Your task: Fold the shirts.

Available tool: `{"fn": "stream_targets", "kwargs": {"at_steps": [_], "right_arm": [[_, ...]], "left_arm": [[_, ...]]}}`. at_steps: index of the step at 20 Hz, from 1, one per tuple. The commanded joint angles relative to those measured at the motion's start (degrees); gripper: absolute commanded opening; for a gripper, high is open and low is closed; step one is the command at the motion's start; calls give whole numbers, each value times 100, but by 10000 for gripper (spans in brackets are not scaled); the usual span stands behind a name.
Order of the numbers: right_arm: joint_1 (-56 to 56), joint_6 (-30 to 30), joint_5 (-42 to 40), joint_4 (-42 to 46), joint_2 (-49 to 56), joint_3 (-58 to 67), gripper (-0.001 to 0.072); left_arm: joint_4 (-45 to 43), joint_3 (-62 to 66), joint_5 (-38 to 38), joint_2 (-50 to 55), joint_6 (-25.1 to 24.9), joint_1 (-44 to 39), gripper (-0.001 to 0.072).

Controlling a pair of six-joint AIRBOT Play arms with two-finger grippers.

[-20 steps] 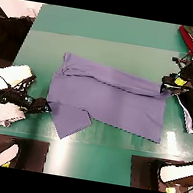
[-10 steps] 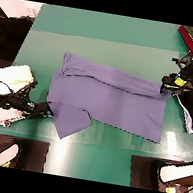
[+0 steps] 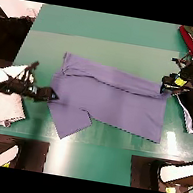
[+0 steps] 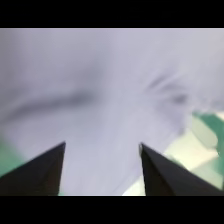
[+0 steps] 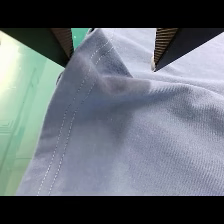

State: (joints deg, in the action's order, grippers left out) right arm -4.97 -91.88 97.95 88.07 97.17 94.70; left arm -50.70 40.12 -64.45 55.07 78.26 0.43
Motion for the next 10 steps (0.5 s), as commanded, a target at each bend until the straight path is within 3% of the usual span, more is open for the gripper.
{"fn": "stream_targets", "kwargs": {"at_steps": [1,10], "right_arm": [[9,2,-2,-2,-4,-2,554],[11,2,61,-4,-4,-2,554]], "left_arm": [[31,1084,1123,260,-22,-831,552],[-57,3842,1139,3587,-24,-111,552]]}}
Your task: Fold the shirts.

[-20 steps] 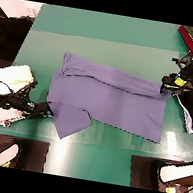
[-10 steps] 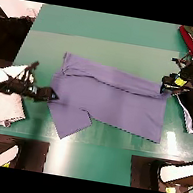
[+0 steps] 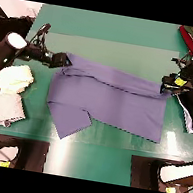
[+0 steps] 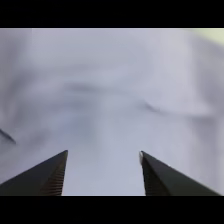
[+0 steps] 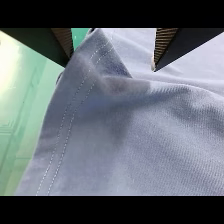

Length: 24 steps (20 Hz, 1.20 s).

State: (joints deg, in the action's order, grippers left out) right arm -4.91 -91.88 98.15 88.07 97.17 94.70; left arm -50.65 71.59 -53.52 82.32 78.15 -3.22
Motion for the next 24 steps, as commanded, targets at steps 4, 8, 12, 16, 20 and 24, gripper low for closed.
{"fn": "stream_targets", "kwargs": {"at_steps": [4,8,12,16,20,24], "right_arm": [[4,2,42,-2,-4,-2,554],[4,0,44,-2,-4,-2,554],[4,0,44,-2,-4,-2,554],[4,0,42,-2,-4,-2,554],[2,2,-7,0,-4,-2,554],[2,2,-125,9,-4,2,554]], "left_arm": [[-254,973,13,1416,-232,492,553],[-343,973,24,1674,-461,428,552],[-332,970,15,1805,-463,426,552],[-291,970,101,1814,-472,426,486],[-74,973,256,1814,-715,428,24],[-802,1228,-105,1808,-151,555,22]]}}
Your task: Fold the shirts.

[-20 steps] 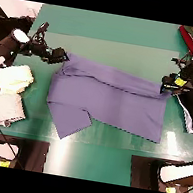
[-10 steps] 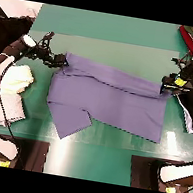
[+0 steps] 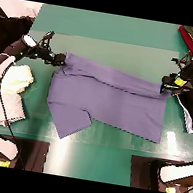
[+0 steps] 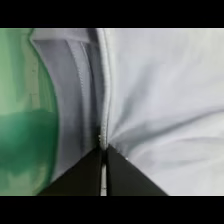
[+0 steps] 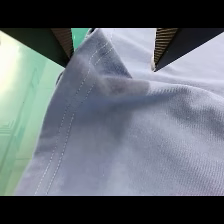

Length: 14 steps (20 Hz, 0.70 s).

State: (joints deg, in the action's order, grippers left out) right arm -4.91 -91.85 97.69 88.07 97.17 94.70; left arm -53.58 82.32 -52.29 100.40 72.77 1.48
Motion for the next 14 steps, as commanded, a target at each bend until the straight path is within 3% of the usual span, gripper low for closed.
{"fn": "stream_targets", "kwargs": {"at_steps": [1,4,12,13,14], "right_arm": [[-9,0,-81,26,-4,2,554],[-33,0,-31,68,-4,2,554],[-544,-2,426,26,-33,0,593],[-597,-2,428,-4,-50,2,593],[-603,-2,417,0,-76,2,593]], "left_arm": [[-907,271,-413,0,621,151,22],[-1346,398,-662,-4,695,280,22],[-1360,398,-916,-7,632,280,24],[-1353,424,-1032,-7,632,280,114],[-1355,505,-1196,-7,634,280,467]]}}
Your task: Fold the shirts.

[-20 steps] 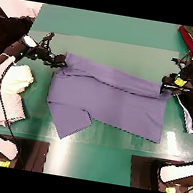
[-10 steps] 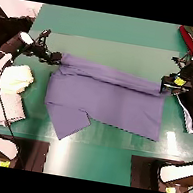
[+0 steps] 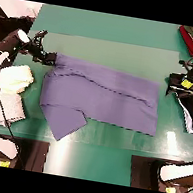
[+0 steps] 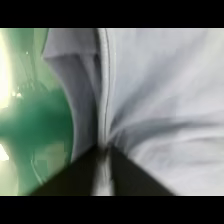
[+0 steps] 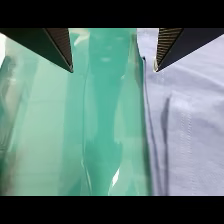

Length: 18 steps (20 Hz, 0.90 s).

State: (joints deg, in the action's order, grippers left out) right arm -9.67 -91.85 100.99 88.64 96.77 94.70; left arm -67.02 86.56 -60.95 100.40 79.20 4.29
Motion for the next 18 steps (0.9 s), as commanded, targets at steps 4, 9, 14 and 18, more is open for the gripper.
{"fn": "stream_targets", "kwargs": {"at_steps": [4,9,14,18], "right_arm": [[-63,0,-46,-55,-164,2,592],[-2,0,-61,-61,-199,0,592],[4,0,-181,-70,-199,0,592],[4,0,-271,-70,-199,0,592]], "left_arm": [[-431,909,-1294,-22,15,-2,616],[-1014,588,-2201,-737,184,-2,615],[-772,-2529,-1626,-2826,332,-2,614],[-96,-4843,-1274,-4675,780,-2,615]]}}
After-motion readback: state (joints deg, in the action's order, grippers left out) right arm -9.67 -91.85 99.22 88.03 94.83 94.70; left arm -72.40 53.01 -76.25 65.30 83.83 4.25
